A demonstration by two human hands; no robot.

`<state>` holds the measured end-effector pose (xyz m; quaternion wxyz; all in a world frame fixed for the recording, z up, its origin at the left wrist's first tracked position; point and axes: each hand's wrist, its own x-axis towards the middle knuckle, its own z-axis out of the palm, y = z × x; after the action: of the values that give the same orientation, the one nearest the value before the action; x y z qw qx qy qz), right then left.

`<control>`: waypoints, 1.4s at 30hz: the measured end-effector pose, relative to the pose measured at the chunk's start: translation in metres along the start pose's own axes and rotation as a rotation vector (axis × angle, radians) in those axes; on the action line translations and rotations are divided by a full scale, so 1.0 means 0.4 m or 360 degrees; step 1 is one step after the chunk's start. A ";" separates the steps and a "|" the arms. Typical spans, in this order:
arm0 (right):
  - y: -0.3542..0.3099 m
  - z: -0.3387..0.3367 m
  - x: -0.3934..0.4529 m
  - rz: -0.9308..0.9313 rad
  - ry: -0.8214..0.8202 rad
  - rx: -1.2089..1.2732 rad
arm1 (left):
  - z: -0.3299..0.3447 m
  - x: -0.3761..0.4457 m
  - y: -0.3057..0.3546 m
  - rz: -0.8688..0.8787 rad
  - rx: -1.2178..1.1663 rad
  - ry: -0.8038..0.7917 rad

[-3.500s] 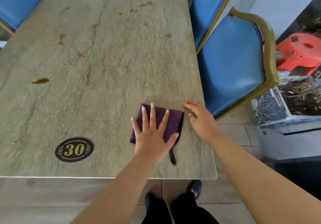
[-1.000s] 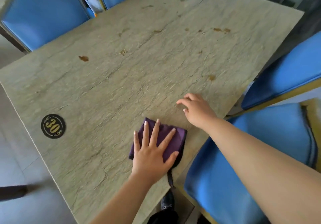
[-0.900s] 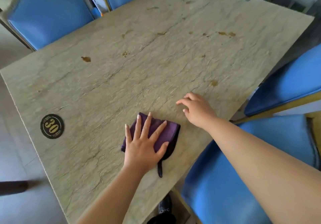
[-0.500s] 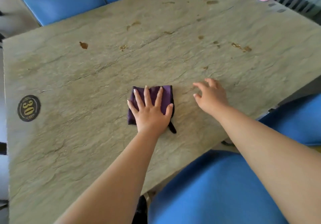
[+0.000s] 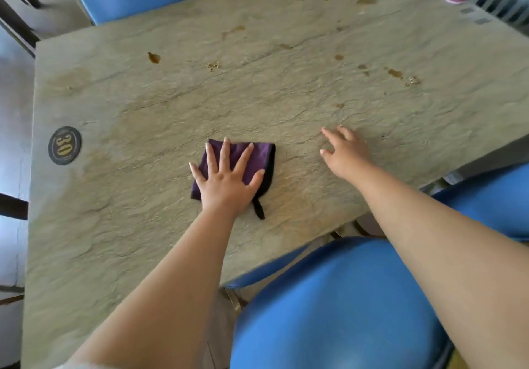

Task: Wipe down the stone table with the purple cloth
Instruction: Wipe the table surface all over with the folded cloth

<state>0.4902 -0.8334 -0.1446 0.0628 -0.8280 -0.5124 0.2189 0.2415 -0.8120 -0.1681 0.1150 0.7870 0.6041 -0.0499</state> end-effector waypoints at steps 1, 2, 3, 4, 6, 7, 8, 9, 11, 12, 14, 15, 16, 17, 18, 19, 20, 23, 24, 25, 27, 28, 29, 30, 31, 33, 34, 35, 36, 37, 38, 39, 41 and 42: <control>0.007 -0.010 -0.013 0.0038 -0.0037 0.0063 | 0.000 -0.006 0.008 -0.0017 -0.0025 -0.0013; 0.013 -0.015 -0.029 0.0074 -0.0045 0.0105 | 0.004 -0.027 0.014 -0.0005 -0.0045 -0.0003; 0.017 -0.017 -0.045 0.0112 -0.0041 0.0122 | 0.013 -0.062 0.018 0.0030 -0.0050 0.0028; 0.020 -0.018 -0.060 0.0156 -0.0052 0.0125 | 0.023 -0.109 0.020 0.0082 -0.0046 0.0067; 0.019 -0.022 -0.083 0.0234 -0.0118 0.0118 | 0.048 -0.210 0.006 0.0228 -0.0018 0.0114; 0.016 -0.026 -0.091 0.0252 -0.0152 0.0116 | 0.060 -0.255 -0.011 0.0317 0.0020 0.0120; 0.012 -0.032 -0.097 0.0258 -0.0173 0.0115 | 0.068 -0.292 -0.032 0.0408 0.0072 0.0124; 0.007 -0.035 -0.102 0.0254 -0.0185 0.0116 | 0.072 -0.318 -0.053 0.0493 0.0126 0.0128; -0.003 -0.035 -0.109 0.0222 -0.0196 0.0108 | 0.066 -0.332 -0.087 0.0607 0.0189 0.0117; -0.008 -0.032 -0.112 0.0203 -0.0201 0.0079 | 0.060 -0.320 -0.093 0.0606 0.0179 0.0104; -0.013 -0.022 -0.118 0.0183 -0.0192 -0.0026 | 0.046 -0.273 -0.072 0.0469 0.0077 0.0087; -0.012 -0.019 -0.118 0.0173 -0.0160 -0.0082 | 0.042 -0.242 -0.048 0.0351 0.0023 0.0087; -0.008 -0.019 -0.116 0.0160 -0.0116 -0.0123 | 0.040 -0.208 -0.019 0.0220 -0.0013 0.0086; -0.004 -0.021 -0.109 0.0147 -0.0072 -0.0146 | 0.040 -0.176 0.013 0.0090 -0.0036 0.0074; 0.001 -0.025 -0.099 0.0137 -0.0035 -0.0161 | 0.042 -0.149 0.048 -0.0026 -0.0051 0.0054; 0.008 -0.030 -0.085 0.0121 -0.0002 -0.0172 | 0.044 -0.128 0.085 -0.0117 -0.0065 0.0037; 0.017 -0.036 -0.068 0.0088 0.0025 -0.0176 | 0.045 -0.117 0.123 -0.0174 -0.0074 0.0028; 0.062 -0.058 -0.010 -0.0224 0.0047 -0.0165 | 0.057 -0.131 0.239 -0.0083 -0.0026 0.0041; 0.085 -0.064 0.011 -0.0366 0.0039 -0.0149 | 0.062 -0.137 0.266 -0.0002 0.0002 0.0054; 0.107 -0.069 0.032 -0.0489 0.0038 -0.0116 | 0.066 -0.139 0.283 0.0073 0.0025 0.0069; 0.138 -0.075 0.072 -0.0654 0.0056 -0.0017 | 0.067 -0.117 0.286 0.0176 0.0062 0.0118; 0.147 -0.075 0.091 -0.0725 0.0063 0.0008 | 0.062 -0.096 0.277 0.0189 0.0070 0.0150; 0.152 -0.073 0.109 -0.0799 0.0068 -0.0012 | 0.055 -0.067 0.264 0.0156 0.0065 0.0175; 0.158 -0.071 0.125 -0.0870 0.0070 -0.0063 | 0.046 -0.032 0.250 0.0070 0.0049 0.0182; 0.164 -0.069 0.140 -0.0934 0.0067 -0.0116 | 0.037 0.007 0.238 -0.0071 0.0019 0.0174; 0.186 -0.064 0.165 -0.1062 0.0053 -0.0170 | 0.018 0.091 0.234 -0.0424 -0.0074 0.0156; 0.199 -0.060 0.173 -0.1127 0.0063 -0.0169 | 0.011 0.127 0.243 -0.0583 -0.0123 0.0137; 0.208 -0.057 0.179 -0.1177 0.0096 -0.0159 | 0.005 0.158 0.258 -0.0710 -0.0161 0.0112; 0.215 -0.053 0.182 -0.1203 0.0134 -0.0141 | 0.003 0.181 0.278 -0.0801 -0.0190 0.0093; 0.218 -0.048 0.183 -0.1219 0.0168 -0.0122 | 0.001 0.192 0.302 -0.0852 -0.0211 0.0090; 0.218 -0.044 0.183 -0.1235 0.0200 -0.0102 | 0.001 0.193 0.327 -0.0859 -0.0217 0.0100; 0.216 -0.041 0.182 -0.1251 0.0229 -0.0085 | 0.004 0.182 0.354 -0.0815 -0.0205 0.0116; 0.214 -0.040 0.185 -0.1271 0.0255 -0.0063 | 0.020 0.129 0.409 -0.0602 -0.0137 0.0135; 0.215 -0.039 0.186 -0.1271 0.0259 -0.0051 | 0.032 0.087 0.431 -0.0455 -0.0098 0.0147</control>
<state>0.5959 -0.8065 -0.1811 0.1703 -0.5793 -0.7904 0.1031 0.4173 -0.8242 -0.1671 0.1029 0.6905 0.7159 -0.0111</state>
